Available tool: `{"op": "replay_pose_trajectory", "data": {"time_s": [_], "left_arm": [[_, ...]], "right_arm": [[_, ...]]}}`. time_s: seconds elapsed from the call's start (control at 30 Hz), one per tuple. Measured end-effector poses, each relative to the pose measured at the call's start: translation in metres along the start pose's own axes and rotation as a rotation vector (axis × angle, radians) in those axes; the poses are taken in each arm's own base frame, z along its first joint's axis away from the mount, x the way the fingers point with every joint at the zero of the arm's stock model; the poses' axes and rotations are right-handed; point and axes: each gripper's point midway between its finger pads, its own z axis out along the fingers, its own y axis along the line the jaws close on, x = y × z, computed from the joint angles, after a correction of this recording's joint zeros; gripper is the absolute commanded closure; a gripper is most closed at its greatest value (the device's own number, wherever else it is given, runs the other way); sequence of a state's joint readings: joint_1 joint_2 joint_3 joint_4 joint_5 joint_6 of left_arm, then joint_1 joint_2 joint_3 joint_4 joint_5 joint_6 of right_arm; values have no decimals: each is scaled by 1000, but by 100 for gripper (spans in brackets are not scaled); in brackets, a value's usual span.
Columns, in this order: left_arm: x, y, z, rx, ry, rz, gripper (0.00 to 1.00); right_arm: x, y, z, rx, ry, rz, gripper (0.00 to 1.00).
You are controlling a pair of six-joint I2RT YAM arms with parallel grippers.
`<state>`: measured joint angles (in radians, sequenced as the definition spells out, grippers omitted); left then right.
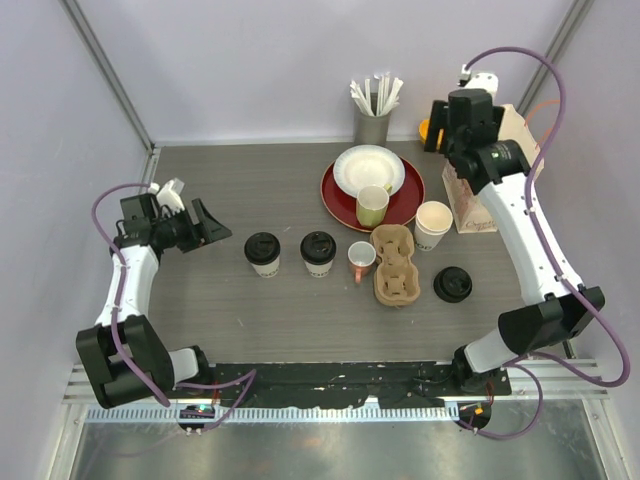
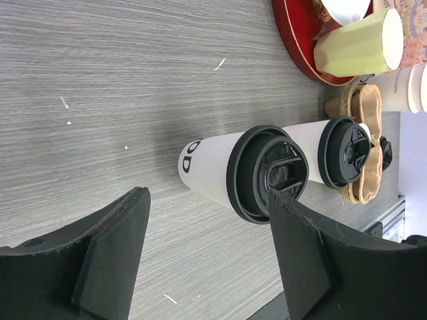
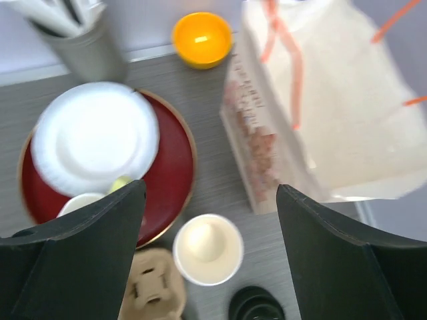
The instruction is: Pack the takeout coffee
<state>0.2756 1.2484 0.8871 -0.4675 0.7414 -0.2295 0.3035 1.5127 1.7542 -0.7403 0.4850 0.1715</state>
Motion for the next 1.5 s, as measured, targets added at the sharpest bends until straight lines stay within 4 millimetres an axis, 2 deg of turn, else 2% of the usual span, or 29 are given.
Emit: {"op": "replay_pose_trajectory", "data": {"time_s": [0.1,0.23,0.33,0.43,0.53,0.7,0.83,0.87,0.9,1.1,1.23,1.37,1.5], "left_arm": [[0,2,0,-2,-1,-4,24],[0,6,0,-7,2,-18,24],[0,9,0,-7,3,-27,24],[-1,9,0,-4,1,-30,24],[-1,9,-1,-1,-1,-33,24],[-1,9,-1,4,2,-35,24],[-1,8,-1,6,2,-35,24],[-1,8,-1,7,2,-35,24],[-1,8,-1,7,2,-35,24],[-1,7,-1,17,3,-36,25],[-1,6,-1,23,4,-36,26],[0,4,-1,35,6,-30,26],[0,2,-2,46,7,-14,26]], "right_arm": [[-10,-42,9,113,-11,-2,18],[-9,-75,31,196,24,-21,18],[6,-93,55,251,87,-50,20],[27,-103,82,280,160,-88,23],[49,-107,105,288,232,-139,32],[71,-107,126,268,305,-211,65],[68,-108,126,263,306,-259,85],[67,-108,126,261,303,-266,95],[67,-108,127,259,302,-272,99],[60,-106,124,236,274,-295,99],[40,-110,113,247,210,-294,99],[2,-117,93,272,88,-275,99],[-44,-121,60,285,-63,-256,99]]}}
